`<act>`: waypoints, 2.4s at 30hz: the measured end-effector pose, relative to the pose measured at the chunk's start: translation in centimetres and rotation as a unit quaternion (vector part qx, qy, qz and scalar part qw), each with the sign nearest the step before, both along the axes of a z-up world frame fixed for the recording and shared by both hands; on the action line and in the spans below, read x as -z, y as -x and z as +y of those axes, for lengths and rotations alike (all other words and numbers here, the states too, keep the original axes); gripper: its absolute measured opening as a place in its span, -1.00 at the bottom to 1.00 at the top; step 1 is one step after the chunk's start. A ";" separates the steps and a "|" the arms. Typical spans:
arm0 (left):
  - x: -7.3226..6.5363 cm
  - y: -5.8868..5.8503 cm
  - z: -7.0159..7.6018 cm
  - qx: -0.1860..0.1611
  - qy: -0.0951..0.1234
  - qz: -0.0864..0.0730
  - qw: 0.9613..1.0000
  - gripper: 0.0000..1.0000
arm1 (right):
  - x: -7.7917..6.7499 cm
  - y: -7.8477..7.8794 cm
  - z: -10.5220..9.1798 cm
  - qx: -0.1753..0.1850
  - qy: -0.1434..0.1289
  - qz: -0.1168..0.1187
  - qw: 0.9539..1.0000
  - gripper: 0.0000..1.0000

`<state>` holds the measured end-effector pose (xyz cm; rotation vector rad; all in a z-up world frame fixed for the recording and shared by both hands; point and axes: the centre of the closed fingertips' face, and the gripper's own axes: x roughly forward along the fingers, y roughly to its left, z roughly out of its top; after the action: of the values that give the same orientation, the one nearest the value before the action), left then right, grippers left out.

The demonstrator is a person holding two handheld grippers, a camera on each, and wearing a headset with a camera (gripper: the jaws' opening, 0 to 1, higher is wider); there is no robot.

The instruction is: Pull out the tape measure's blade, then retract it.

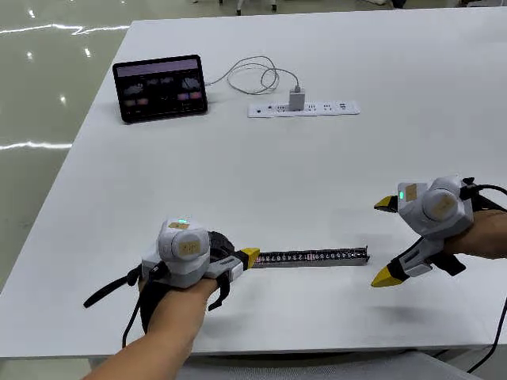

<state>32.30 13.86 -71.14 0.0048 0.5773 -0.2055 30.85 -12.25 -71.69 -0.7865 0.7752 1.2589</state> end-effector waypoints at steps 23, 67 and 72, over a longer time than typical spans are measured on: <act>0.9 0.0 0.6 -0.009 0.011 0.005 1.000 1.00 | 3.2 0.8 0.2 -0.055 0.041 0.051 0.996 -0.35; 2.1 0.1 1.1 -0.035 0.029 0.037 0.998 0.33 | 4.7 0.2 -0.2 -0.061 0.098 0.045 0.992 -0.78; 2.1 0.2 1.0 -0.035 0.026 0.038 0.998 0.33 | 4.7 0.3 -0.2 -0.058 0.099 0.048 0.992 -0.78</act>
<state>32.14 14.91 -73.26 -0.0731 0.6465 -0.1525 30.57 -12.44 -76.38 -0.9478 0.9538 1.3461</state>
